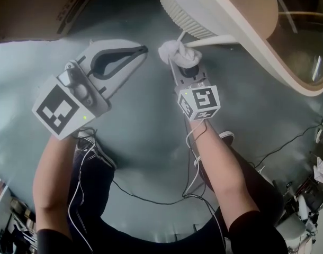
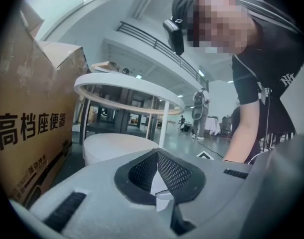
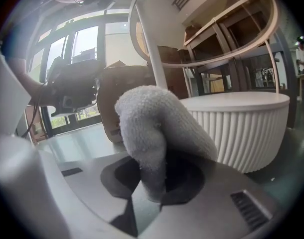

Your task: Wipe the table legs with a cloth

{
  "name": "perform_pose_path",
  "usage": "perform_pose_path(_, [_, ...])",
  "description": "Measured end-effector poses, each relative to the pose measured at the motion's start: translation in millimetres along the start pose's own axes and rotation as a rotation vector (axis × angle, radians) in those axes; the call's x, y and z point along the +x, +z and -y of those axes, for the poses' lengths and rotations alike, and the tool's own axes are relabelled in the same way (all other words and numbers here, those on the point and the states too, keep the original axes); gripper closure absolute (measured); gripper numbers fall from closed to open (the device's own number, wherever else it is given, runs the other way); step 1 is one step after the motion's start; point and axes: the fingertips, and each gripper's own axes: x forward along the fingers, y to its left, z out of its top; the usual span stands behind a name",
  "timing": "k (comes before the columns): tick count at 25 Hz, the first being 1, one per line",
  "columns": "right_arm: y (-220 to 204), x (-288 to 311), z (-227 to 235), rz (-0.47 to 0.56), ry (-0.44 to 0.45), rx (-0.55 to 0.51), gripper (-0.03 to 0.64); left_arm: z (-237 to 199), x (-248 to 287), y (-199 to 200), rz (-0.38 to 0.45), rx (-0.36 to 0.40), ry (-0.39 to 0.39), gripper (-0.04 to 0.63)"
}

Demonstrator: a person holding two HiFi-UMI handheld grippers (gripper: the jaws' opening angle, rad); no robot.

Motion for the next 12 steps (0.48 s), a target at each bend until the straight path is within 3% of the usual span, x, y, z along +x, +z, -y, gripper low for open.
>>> perform_pose_path(12, [-63, 24, 17, -0.08, -0.014, 0.029, 0.54, -15, 10, 0, -0.018, 0.085, -0.03, 0.59])
